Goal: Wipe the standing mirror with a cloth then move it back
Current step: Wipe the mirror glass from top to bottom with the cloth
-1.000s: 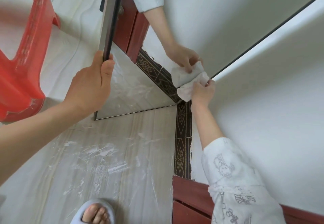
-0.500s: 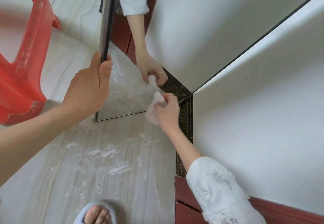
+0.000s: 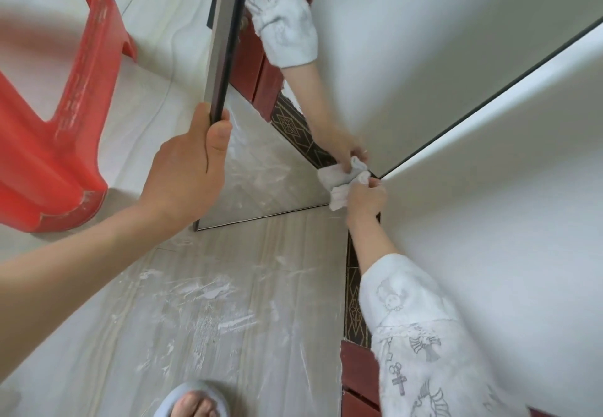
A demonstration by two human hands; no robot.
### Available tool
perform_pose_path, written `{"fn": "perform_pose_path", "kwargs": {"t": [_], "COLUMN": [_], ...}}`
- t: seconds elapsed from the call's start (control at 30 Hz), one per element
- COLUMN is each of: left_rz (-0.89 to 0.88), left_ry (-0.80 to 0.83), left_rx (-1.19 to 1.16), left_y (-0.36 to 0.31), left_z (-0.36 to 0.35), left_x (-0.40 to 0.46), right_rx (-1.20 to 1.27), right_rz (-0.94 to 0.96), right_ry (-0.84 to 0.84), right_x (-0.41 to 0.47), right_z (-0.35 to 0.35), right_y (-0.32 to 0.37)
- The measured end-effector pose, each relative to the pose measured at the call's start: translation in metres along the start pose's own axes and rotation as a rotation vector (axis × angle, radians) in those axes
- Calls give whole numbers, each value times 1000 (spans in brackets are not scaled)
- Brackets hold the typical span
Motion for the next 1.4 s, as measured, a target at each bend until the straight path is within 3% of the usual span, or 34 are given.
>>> {"fn": "perform_pose_path", "kwargs": {"t": [0.07,0.17,0.23,0.37,0.5,0.6,0.7,0.8,0.9,0.97,1.1,1.23,1.4], "left_rz": [2,9,5,18,34,35,39,50,64,71,70,66,52], "left_ry": [3,14,28,31,18,24,13,-4,0,7,18,6,-14], "left_rx": [4,11,6,2,25,15,21,19,22,23,27,39,43], "left_y": [0,1,1,0,-2,-2,-2,-2,-2,-2,-5,-4,-4], "left_z": [0,2,3,4,3,3,2,1,2,2,3,1,0], "left_x": [-1,0,1,0,0,1,0,-1,0,0,-1,-1,1], "right_rx": [-48,-117,-204,-212,-36,49,9,58,-102,-183,-216,-181,-152], "right_rz": [54,195,248,117,18,84,265,432,496,527,428,129,-11], "right_ry": [87,464,564,325,68,-12,-127,60,358,444,294,24,-32], "right_x": [-31,-64,-64,-28,24,30,-12,-64,-94,-96,-68,-11,44], "right_z": [-8,-12,-8,10,35,38,26,7,-4,-4,6,19,37], "right_y": [-6,-19,-23,-17,2,25,35,24,6,-1,-2,-8,-9]}}
Point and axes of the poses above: each hand's wrist, its own x-axis towards the middle knuckle, its own z-axis out of the back of the hand, y = z × x, the point moved 1 cm from there along x, towards the middle knuckle, and after that the axes turned 10 degrees about -x, right-handed, at the moved point
